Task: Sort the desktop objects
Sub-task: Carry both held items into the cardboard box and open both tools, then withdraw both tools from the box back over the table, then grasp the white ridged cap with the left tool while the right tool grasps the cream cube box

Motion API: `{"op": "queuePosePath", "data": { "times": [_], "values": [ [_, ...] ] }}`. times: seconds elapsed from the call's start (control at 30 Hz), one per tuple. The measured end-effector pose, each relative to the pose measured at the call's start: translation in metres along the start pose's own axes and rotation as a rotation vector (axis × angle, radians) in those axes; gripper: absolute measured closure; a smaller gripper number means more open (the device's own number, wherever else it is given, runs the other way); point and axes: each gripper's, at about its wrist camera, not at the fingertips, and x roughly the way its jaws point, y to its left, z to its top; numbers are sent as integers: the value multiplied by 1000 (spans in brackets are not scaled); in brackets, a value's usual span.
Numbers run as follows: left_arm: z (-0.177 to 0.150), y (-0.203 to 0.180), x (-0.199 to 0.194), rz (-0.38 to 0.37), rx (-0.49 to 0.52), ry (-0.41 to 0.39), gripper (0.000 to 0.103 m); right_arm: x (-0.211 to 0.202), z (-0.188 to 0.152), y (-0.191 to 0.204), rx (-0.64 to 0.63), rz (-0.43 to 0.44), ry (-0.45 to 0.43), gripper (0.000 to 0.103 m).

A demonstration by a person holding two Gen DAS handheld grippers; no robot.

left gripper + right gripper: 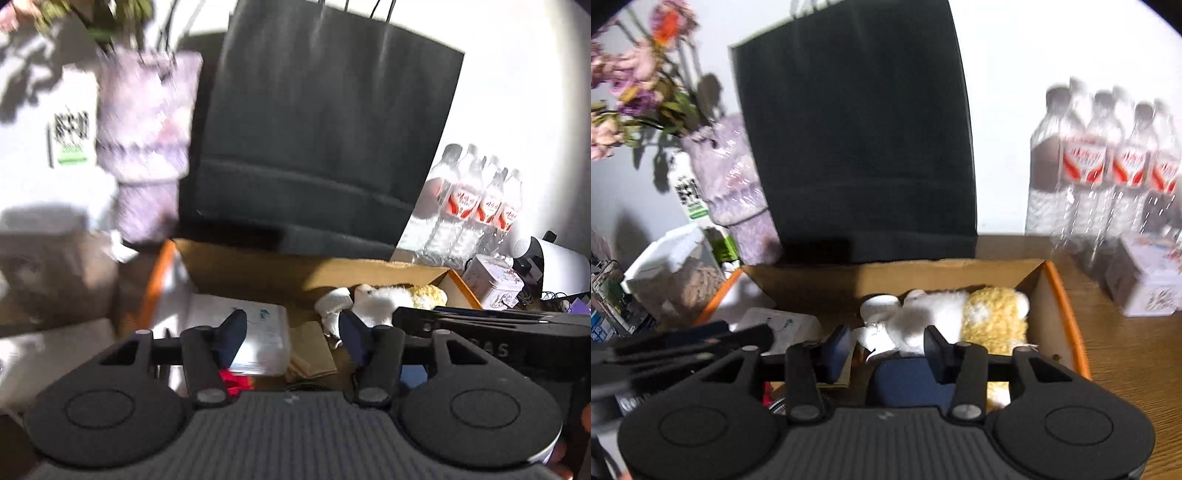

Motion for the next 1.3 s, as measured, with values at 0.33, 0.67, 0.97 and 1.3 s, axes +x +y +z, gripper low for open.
{"op": "queuePosePath", "data": {
  "times": [0.33, 0.67, 0.97, 1.3],
  "values": [
    [-47, -6, -99, 29, 74, -96, 4, -95, -61, 22, -133, -46, -86, 29],
    [-157, -7, -184, 60, 97, -115, 3, -161, -188, 40, -175, -98, -79, 19],
    [-237, 2, -224, 30, 2, 1, 0, -205, -268, 40, -83, -15, -22, 16],
    [-259, -9, -235, 69, 75, 7, 0, -219, -284, 40, -71, -35, -39, 16]
  ]
}}
